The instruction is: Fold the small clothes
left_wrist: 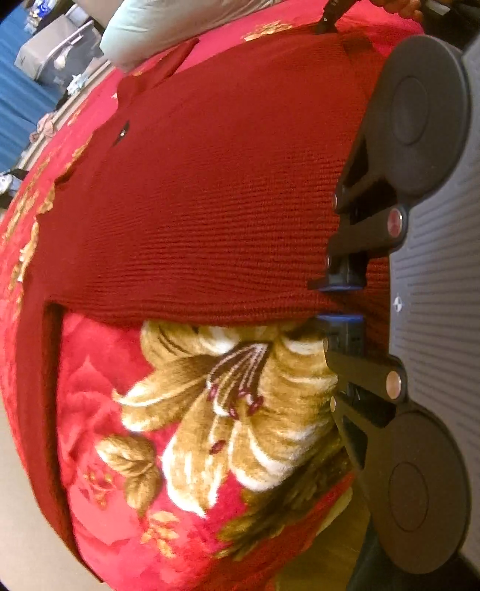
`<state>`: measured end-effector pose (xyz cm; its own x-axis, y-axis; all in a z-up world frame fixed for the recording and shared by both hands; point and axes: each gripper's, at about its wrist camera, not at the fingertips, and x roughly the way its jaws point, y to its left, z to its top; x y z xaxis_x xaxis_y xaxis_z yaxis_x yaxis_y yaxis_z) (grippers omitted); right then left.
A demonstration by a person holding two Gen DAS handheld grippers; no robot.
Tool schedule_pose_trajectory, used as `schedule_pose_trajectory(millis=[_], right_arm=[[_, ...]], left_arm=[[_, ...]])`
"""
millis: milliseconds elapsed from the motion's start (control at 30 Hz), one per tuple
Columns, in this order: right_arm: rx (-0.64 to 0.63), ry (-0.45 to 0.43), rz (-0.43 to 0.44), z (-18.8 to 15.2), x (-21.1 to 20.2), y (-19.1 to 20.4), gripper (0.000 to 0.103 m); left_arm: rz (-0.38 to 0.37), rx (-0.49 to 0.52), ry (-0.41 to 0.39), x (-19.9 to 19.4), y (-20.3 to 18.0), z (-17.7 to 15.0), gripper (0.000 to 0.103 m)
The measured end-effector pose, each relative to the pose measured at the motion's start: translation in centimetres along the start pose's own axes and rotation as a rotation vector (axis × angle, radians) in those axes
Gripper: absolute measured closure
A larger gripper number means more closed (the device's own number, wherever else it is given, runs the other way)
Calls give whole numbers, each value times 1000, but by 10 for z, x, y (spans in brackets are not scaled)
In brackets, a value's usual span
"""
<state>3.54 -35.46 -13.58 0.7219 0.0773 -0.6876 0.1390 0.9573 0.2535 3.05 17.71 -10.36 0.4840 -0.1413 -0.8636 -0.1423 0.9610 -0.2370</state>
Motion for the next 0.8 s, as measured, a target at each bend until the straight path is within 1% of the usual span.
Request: schedule_pose_trajectory(millis=[33, 67, 133, 167, 200, 233, 267, 333, 367, 400, 433, 467, 500, 533, 567, 633, 667, 700, 733, 767, 800], right_arm=[[34, -25, 12, 3, -6, -3, 93], [63, -60, 24, 6, -14, -7, 94], [127, -157, 73, 17, -41, -13, 96], [151, -190, 97, 21, -53, -14, 96], [164, -217, 102, 24, -65, -12, 97], [159, -231, 79, 26, -71, -9, 98], [152, -228, 57, 25, -75, -6, 98], [154, -198, 16, 21, -69, -2, 98], [142, -171, -2, 18, -61, -1, 97], [125, -139, -24, 15, -52, -1, 97], [116, -113, -57, 10, -44, -1, 96], [112, -98, -97, 6, -37, -2, 96], [103, -105, -129, 3, -36, -2, 95], [89, -127, -124, 1, -39, 0, 93], [74, -153, -99, 1, -43, 2, 93], [42, -191, -27, 1, -47, 8, 93], [31, -189, 18, 1, -45, 12, 93], [29, -167, 53, 1, -40, 15, 88], [23, -113, 69, 0, -30, 17, 86], [8, -45, 50, -2, -19, 20, 85], [-9, 23, 20, -6, -7, 21, 85]], left_arm=[[-3, -4, -22, -5, 0, 0, 93], [-8, -12, -62, -14, 1, 0, 93], [-19, -5, -184, -40, 3, 3, 95], [-11, 11, -256, -56, 3, 2, 95], [3, 23, -298, -66, 2, 1, 95], [27, 34, -318, -72, 1, -1, 95], [48, 43, -310, -72, 0, -2, 95], [65, 54, -241, -59, -2, -2, 94], [79, 51, -197, -49, -2, 0, 91], [101, 48, -167, -42, -2, 2, 87], [128, 48, -169, -39, -3, 2, 87], [140, 49, -196, -41, -3, 0, 86], [129, 54, -223, -45, -6, 0, 86], [104, 64, -244, -48, -9, -1, 86], [77, 82, -255, -49, -14, -3, 85], [28, 113, -233, -44, -21, -5, 78], [-1, 112, -197, -38, -24, -6, 76], [-28, 95, -148, -28, -25, -6, 69], [-47, 75, -87, -17, -24, -6, 61], [-49, 65, -4, -3, -24, -7, 59], [-34, 63, 41, 6, -23, -9, 61]])
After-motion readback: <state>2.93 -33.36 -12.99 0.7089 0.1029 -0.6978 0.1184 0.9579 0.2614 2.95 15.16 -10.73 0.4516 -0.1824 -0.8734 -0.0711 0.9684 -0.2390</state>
